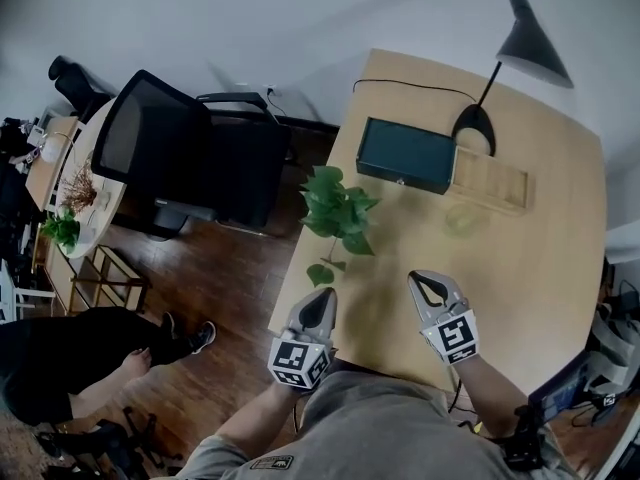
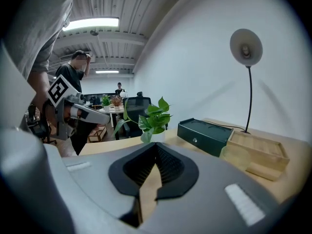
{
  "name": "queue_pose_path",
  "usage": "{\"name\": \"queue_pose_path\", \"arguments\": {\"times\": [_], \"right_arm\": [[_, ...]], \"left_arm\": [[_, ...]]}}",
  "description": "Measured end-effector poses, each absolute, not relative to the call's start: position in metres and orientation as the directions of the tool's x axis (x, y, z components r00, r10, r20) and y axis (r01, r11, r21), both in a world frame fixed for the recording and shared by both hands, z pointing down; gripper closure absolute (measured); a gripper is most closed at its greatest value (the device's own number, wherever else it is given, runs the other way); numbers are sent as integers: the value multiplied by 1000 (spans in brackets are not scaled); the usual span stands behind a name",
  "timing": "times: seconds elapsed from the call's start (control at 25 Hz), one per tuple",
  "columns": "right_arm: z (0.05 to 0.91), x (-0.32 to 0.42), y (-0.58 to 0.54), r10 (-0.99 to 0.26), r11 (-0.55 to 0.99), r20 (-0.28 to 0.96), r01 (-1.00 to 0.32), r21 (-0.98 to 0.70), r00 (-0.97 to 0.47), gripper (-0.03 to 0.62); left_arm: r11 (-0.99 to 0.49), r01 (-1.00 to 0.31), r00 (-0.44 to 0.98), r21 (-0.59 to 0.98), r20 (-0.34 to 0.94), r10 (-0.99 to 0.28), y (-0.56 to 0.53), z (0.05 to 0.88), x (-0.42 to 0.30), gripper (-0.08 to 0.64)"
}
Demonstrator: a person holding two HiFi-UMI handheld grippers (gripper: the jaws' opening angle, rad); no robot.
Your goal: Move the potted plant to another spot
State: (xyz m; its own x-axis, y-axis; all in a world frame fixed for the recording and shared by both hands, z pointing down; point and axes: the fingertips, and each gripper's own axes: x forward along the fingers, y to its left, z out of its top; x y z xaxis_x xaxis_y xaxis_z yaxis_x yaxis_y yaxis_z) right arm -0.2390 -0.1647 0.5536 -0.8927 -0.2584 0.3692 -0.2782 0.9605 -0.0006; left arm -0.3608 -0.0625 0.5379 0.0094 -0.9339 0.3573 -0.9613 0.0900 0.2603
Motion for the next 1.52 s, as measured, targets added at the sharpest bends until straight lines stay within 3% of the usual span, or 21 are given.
{"name": "queue_pose_path", "arguments": {"times": [0.2, 0.28, 0.4, 0.72, 0.92, 1.52], "right_arm": [[586, -278, -183, -177, 983, 430, -180, 35, -885, 573], [597, -296, -185, -124, 992, 454, -114, 49, -883, 440], [615, -321, -186, -59, 996, 497, -17, 89, -866, 317], [647, -377, -183, 29, 989, 542, 103, 107, -840, 121], [655, -406, -184, 36, 989, 522, 107, 106, -852, 77], [661, -441, -196, -41, 998, 501, -8, 68, -864, 60]], "left_arm": [[97, -955, 20, 281, 388, -922, -62, 557, -372, 566], [96, -950, 31, 296, 395, -918, -62, 562, -371, 566], [88, -948, 47, 307, 405, -913, -66, 570, -369, 566], [93, -941, 53, 325, 415, -908, -75, 582, -387, 566], [90, -936, 61, 340, 407, -912, -79, 585, -398, 566], [9, -956, 105, 292, 372, -922, -93, 586, -398, 566]]}}
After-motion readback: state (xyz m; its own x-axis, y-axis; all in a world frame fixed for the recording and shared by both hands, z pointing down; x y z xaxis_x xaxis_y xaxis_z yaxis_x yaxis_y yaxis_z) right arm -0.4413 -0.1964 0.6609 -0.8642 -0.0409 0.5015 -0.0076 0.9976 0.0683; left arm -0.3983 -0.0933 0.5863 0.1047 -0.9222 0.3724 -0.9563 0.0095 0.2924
